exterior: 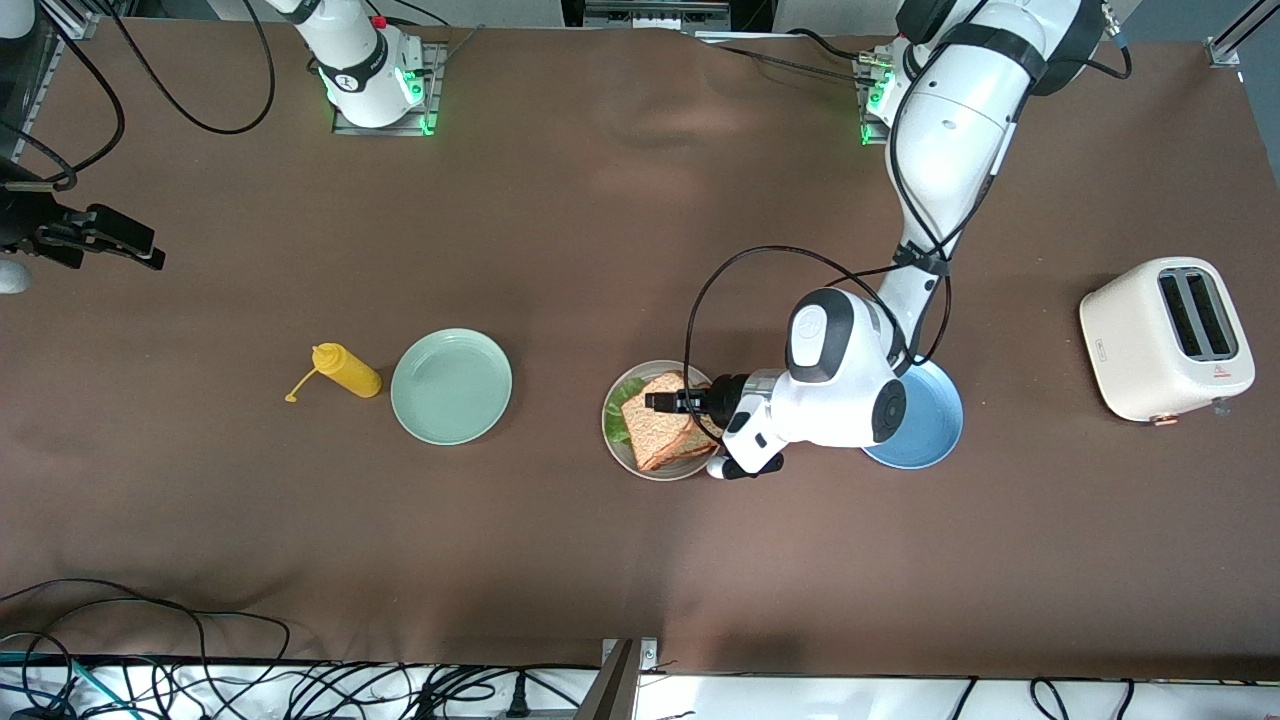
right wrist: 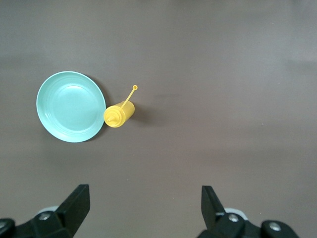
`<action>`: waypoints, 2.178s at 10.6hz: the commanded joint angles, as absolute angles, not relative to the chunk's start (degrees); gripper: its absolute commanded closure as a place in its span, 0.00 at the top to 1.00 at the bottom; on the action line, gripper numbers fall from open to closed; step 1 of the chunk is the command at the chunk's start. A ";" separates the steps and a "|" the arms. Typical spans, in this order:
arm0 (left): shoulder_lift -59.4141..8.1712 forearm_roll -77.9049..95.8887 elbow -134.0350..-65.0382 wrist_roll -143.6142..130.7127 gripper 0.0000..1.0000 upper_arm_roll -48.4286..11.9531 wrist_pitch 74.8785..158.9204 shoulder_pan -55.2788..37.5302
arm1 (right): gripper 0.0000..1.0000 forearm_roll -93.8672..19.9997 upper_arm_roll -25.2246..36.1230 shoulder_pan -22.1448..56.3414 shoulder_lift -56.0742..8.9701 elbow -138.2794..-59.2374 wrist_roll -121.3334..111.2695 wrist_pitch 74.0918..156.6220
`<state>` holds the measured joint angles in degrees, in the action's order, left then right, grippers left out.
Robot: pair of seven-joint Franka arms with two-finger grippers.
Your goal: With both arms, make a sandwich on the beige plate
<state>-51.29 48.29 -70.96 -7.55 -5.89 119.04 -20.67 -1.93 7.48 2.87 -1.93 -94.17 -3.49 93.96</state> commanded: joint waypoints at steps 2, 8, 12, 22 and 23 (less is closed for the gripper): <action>-50.89 49.57 -70.84 -6.68 1.00 -5.54 119.00 -18.99 | 1.00 -2.72 7.47 2.72 -2.11 -93.16 -4.22 93.69; -48.18 40.65 -71.28 -9.04 1.00 -5.01 113.84 -13.90 | 1.00 -2.72 7.56 2.72 -2.02 -93.08 -4.48 93.60; -40.89 27.29 -70.84 -10.81 1.00 -5.01 102.16 -8.19 | 1.00 -2.46 7.56 2.72 -1.93 -92.99 -4.48 93.52; -23.31 -6.22 -71.54 -9.93 1.00 -5.36 81.83 -1.58 | 1.00 -2.55 7.47 2.72 -1.85 -92.64 -4.40 93.69; -21.46 -6.33 -73.02 -9.93 1.00 -5.45 81.30 -1.67 | 1.00 -2.64 7.47 2.72 -1.85 -92.64 -4.39 93.69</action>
